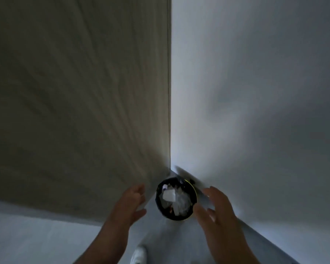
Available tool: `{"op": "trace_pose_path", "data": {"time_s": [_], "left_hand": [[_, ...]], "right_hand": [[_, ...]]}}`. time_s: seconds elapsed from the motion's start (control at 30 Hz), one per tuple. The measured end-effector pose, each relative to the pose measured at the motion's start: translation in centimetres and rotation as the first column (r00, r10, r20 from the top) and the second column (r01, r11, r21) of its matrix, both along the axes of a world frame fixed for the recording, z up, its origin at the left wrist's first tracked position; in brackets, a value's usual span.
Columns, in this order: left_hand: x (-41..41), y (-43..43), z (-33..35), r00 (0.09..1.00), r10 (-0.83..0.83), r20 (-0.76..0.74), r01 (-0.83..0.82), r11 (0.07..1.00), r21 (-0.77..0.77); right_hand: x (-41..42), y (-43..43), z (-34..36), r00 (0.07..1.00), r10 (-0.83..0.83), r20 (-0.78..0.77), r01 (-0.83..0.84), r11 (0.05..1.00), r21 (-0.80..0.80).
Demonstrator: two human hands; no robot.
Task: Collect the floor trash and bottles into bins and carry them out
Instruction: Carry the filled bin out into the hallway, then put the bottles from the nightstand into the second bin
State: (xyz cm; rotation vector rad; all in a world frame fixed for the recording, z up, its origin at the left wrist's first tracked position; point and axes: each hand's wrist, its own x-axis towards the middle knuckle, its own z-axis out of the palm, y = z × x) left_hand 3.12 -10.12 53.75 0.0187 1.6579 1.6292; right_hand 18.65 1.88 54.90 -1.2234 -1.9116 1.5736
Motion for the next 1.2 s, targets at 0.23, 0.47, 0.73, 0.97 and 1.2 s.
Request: {"op": "trace_pose_path", "data": {"time_s": [0.23,0.47,0.73,0.97,1.2], "left_hand": [[4.0,-6.3,10.9,0.965,0.178,-0.195,-0.145,0.975,0.170],[6.2,-17.6,18.2,0.832,0.336,-0.441,-0.307,0.942,0.137],[10.3,-34.9,19.1,0.633,0.676,-0.378,-0.640,0.731,0.237],[14.7,-50.6,18.4,0.468,0.819,-0.331,-0.795,0.554,0.247],[15.6,-60.4,19.7,0.377,0.863,-0.336,-0.828,0.477,0.297]], "right_hand": [[1.4,-2.5,10.9,0.978,0.198,-0.069,-0.195,0.980,0.044],[-2.0,-9.9,18.0,0.868,0.488,-0.093,-0.482,0.872,0.082],[-4.0,-22.0,20.5,0.677,0.722,-0.146,-0.711,0.692,0.128],[-4.9,-36.6,20.4,0.511,0.854,-0.099,-0.845,0.520,0.123],[-6.3,-46.5,21.3,0.450,0.890,-0.077,-0.877,0.456,0.150]]}}
